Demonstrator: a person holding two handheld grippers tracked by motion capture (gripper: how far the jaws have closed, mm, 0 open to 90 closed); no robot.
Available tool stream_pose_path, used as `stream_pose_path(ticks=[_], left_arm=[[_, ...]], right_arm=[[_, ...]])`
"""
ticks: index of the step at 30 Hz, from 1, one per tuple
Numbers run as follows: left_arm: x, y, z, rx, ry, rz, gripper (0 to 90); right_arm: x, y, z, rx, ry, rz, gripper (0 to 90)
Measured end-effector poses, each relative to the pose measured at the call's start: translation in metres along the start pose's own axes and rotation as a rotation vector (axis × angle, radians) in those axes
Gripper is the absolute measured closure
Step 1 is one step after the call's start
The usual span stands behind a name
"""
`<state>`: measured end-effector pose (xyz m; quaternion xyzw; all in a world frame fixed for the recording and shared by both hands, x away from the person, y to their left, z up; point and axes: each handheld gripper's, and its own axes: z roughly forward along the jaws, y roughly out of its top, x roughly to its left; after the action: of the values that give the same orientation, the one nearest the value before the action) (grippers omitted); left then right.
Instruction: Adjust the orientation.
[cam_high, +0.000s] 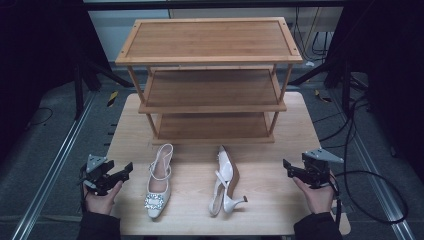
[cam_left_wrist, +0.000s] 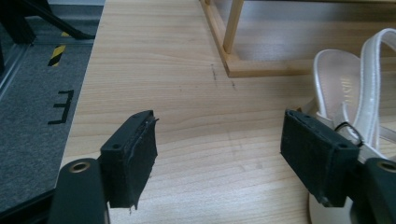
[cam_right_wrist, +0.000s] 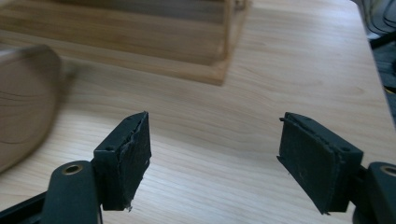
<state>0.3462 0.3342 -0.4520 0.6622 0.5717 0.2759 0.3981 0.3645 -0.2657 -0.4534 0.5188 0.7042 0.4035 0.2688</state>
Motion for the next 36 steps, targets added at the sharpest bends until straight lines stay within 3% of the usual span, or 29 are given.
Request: stream_pose_path(ticks=[2,3,8,16,17,18,25,36], left_arm=[[-0.001,0.000,0.000,-0.001,-0.001,0.002,27.3],[-0.003,-0.001,0.000,-0.002,-0.004,0.000,27.8],[-0.005,-0.004,0.001,-0.005,-0.015,0.010,29.8],[-0.005,-0.007,0.007,0.001,-0.026,0.015,29.3],[-0.005,-0.007,0.007,0.001,-0.026,0.015,29.3],[-0.005,-0.007,0.008,-0.001,-0.029,0.015,29.3],[-0.006,-0.008,0.009,0.004,-0.025,0.021,29.7],[-0.008,-0.008,0.007,-0.008,-0.023,0.031,29.7]], right_arm=[[0.004,0.002,-0.001,-0.001,0.017,0.006,25.1],[0.012,0.005,-0.003,-0.008,0.044,-0.012,25.0],[0.033,0.011,-0.005,-0.019,0.091,-0.060,24.5],[0.074,0.023,-0.007,-0.034,0.215,-0.103,24.7],[0.074,0.023,-0.007,-0.034,0.215,-0.103,24.7],[0.086,0.025,-0.004,-0.028,0.250,-0.121,25.7],[0.115,0.024,0.001,0.000,0.312,-0.162,31.1],[0.150,0.017,0.015,0.042,0.360,-0.204,43.6]])
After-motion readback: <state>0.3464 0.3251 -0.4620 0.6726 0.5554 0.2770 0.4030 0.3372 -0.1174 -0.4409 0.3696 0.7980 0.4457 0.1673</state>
